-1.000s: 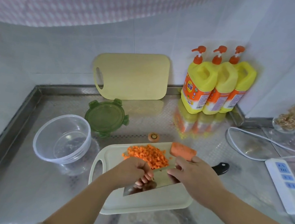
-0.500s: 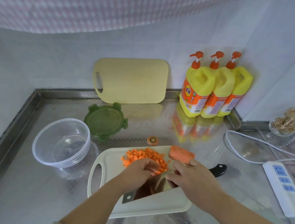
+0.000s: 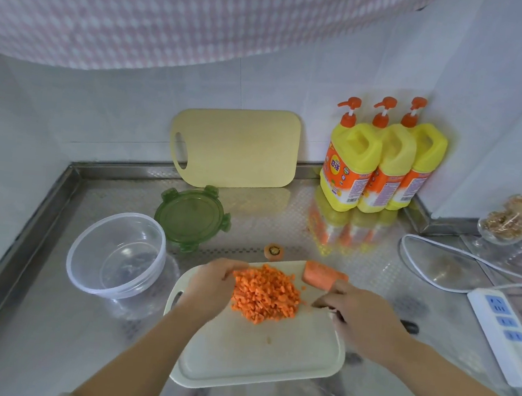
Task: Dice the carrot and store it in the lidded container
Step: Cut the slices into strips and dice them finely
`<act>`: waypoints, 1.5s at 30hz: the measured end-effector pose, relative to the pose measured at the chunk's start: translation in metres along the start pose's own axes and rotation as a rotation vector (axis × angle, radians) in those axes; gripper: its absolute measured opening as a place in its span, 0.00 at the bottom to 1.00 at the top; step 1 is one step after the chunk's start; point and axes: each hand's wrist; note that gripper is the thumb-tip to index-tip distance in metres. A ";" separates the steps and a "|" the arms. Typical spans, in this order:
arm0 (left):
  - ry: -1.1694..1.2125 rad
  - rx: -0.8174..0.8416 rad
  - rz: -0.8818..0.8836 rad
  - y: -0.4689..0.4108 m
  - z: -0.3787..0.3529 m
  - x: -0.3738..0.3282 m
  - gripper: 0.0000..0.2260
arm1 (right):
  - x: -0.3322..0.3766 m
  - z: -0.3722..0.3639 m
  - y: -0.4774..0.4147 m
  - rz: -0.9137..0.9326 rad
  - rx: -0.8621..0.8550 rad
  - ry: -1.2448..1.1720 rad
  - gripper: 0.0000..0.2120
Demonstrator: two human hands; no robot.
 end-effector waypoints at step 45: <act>-1.081 0.314 -0.334 -0.143 -0.108 -0.084 0.18 | -0.067 0.019 0.018 -0.514 -0.270 -1.023 0.08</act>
Point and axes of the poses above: each hand's wrist, its own y-axis away from the middle knuckle, its own z-axis out of the back of the hand, x = y × z, and after that the axes turned 14 degrees about x, right-handed
